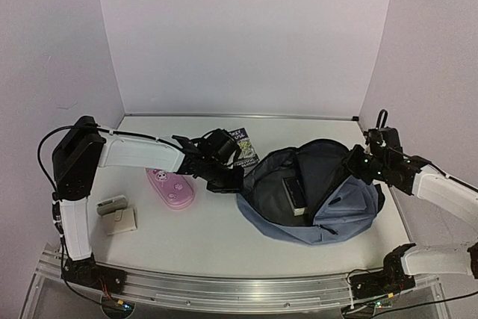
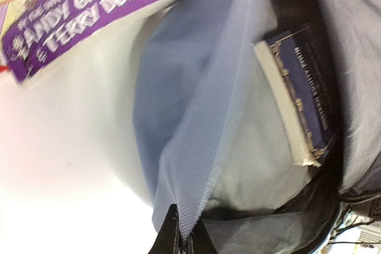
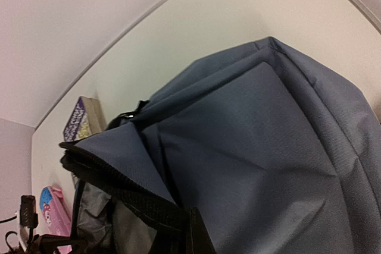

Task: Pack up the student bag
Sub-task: Place the book in the student bag.

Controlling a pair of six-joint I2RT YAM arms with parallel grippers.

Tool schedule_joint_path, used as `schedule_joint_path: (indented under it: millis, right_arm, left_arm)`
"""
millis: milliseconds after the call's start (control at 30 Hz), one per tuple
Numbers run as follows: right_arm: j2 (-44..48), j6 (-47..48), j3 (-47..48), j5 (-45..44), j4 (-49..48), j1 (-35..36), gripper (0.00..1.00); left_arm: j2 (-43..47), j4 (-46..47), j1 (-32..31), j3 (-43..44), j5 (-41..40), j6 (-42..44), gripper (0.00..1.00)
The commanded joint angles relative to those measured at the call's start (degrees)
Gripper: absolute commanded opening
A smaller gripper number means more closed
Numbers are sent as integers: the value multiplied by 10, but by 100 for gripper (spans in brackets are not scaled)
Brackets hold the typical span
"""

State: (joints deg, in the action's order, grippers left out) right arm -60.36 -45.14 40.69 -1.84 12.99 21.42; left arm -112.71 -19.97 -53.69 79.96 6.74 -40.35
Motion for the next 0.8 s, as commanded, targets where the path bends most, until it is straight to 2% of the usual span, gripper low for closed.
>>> schedule_joint_path:
  millis: [0, 133, 267, 367, 433, 567, 667, 767]
  right_arm:
    - [-35, -7, -14, 9, -7, -22, 0]
    - [-68, 3, -17, 5, -8, -23, 1]
    - [-90, 3, -26, 11, -9, -23, 11]
    - [-86, 8, -29, 23, -10, -23, 21]
    - [-74, 19, -26, 49, -10, -23, 34]
    - [-51, 58, -12, 129, -10, -23, 68]
    - [-34, 73, -6, 183, -8, -23, 81]
    - [-10, 78, 0, 212, -5, -23, 89]
  left_arm:
    - [55, 16, 2, -73, 0, -13, 0]
    - [105, 33, 2, -138, 1, -38, 0]
    - [134, 35, 2, -177, -13, -53, 0]
    - [137, 39, 1, -185, 7, -58, 1]
    - [140, 54, 2, -190, 27, -62, 8]
    - [150, 59, 2, -183, 40, -59, 25]
    - [157, 57, 2, -177, 37, -39, 42]
    - [165, 45, 5, -173, 38, -32, 60]
